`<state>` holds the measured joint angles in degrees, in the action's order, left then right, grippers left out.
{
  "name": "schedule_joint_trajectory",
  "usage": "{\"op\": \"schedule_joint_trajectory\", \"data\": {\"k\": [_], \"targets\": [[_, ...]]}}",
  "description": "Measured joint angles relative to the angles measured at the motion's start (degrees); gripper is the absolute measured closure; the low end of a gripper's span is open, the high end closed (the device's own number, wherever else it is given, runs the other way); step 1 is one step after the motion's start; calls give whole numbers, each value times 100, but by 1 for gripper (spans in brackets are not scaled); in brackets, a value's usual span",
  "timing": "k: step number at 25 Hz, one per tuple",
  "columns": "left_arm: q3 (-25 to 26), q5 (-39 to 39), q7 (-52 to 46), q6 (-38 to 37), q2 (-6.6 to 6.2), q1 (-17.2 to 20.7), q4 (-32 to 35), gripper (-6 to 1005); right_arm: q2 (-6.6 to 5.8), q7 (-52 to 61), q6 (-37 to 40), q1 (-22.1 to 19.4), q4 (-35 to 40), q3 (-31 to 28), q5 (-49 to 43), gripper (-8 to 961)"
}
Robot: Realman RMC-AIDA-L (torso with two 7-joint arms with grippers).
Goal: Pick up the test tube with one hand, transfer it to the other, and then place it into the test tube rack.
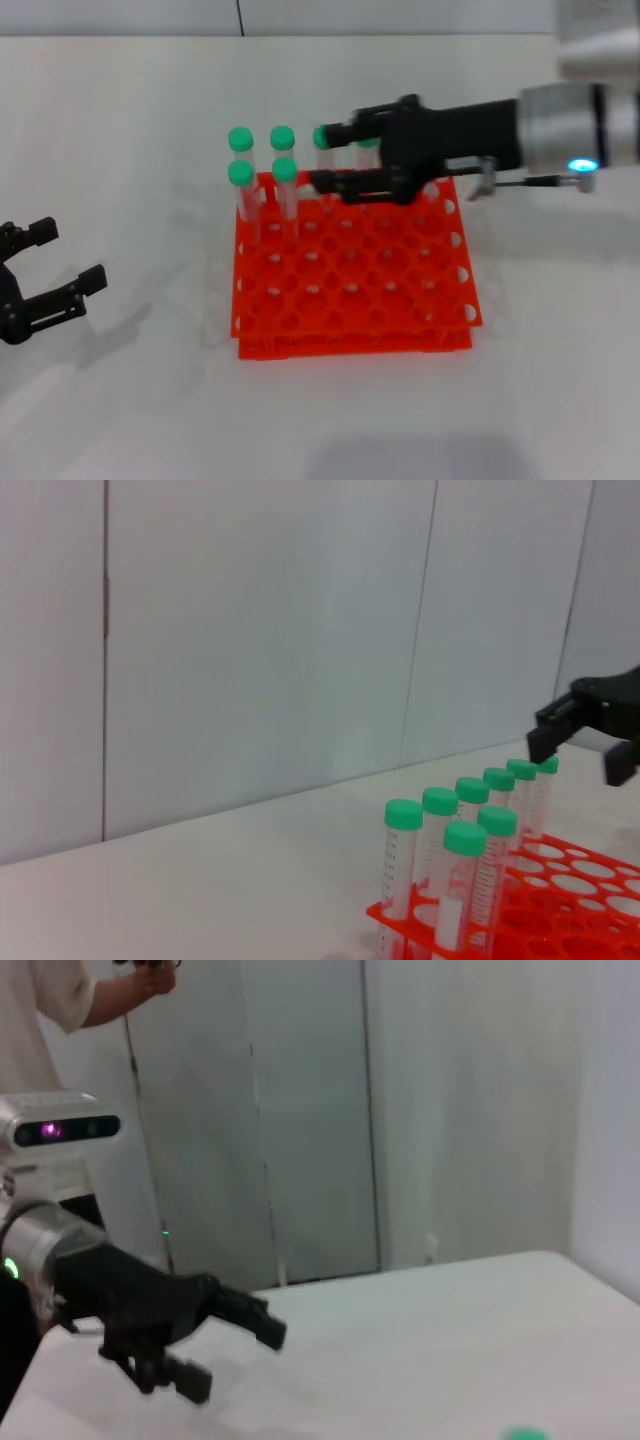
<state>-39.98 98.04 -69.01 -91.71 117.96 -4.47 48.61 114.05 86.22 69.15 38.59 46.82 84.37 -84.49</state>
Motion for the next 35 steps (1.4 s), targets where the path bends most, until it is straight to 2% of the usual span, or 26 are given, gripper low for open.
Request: {"op": "schedule_joint_trajectory", "data": {"k": [3,8,13,16,25,35], "targets": [[0,6,-6,-2,-24,-14,0,111,72,-81,78,-432,310,-378,-327,426],[-19,55,-67,-52,-75,-109,-11,111,87,-397,235,-949,425,-811,-406,329],[-4,297,-224,-187,-177,-328,-63,111,85,-631,439,-1240,294,-1222,-412,125],[-1,466,-312,-249,-222,-454,-66,111,67,-775,590,-1318,133,-1376,-415,75],[-17,1024,-548,-658,-329,-930,-72,111,-1,-1164,925,-1329,-404,-1502,-425,81],[-41,1202,-463,-882,-438,-1035,-71,111,-37,-1288,1155,-1464,-522,-1478,-446,83]]}}
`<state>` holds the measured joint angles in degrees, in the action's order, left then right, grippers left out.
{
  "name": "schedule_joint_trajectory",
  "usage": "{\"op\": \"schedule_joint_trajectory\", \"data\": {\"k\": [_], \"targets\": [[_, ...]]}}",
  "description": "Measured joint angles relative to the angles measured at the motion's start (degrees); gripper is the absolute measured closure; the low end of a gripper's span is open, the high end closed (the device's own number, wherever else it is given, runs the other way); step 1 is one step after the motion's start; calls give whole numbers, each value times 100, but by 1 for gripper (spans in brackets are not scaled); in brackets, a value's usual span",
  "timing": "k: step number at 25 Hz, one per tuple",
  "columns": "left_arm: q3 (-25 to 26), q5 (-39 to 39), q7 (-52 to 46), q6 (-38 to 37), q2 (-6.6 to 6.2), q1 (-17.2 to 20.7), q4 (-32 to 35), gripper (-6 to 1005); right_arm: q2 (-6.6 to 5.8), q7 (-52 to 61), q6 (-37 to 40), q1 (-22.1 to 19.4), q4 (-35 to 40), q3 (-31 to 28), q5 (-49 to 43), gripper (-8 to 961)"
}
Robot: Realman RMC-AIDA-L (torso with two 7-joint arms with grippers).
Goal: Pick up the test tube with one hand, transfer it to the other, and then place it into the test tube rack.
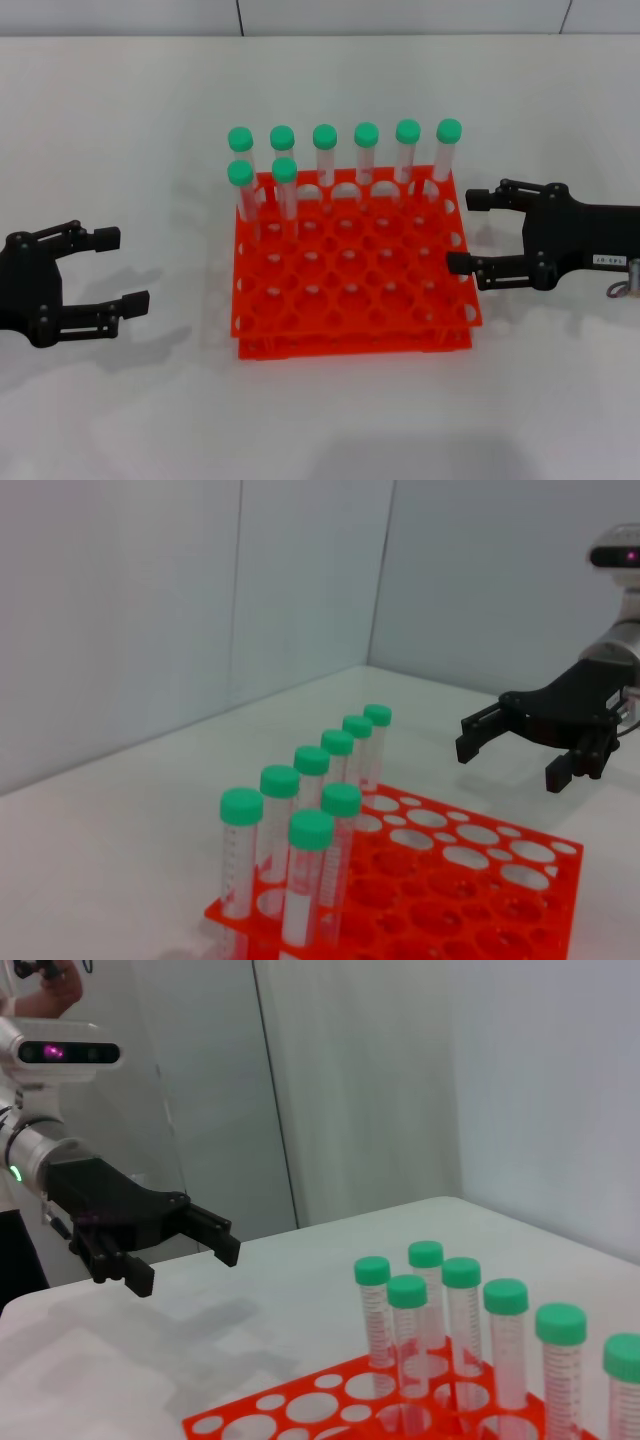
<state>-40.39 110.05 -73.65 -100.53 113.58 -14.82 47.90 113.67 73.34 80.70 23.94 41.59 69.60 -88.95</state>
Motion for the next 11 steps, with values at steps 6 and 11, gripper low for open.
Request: {"op": "schedule_joint_trajectory", "data": {"k": [6,11], "targets": [[0,85,0,-5,-14,-19,0,111,12,-1,1,36,-96,-10,-65,83],[25,105,0,16,-13,-21,0,111,40,-5,-24,35,-103,8,-75,83]]}}
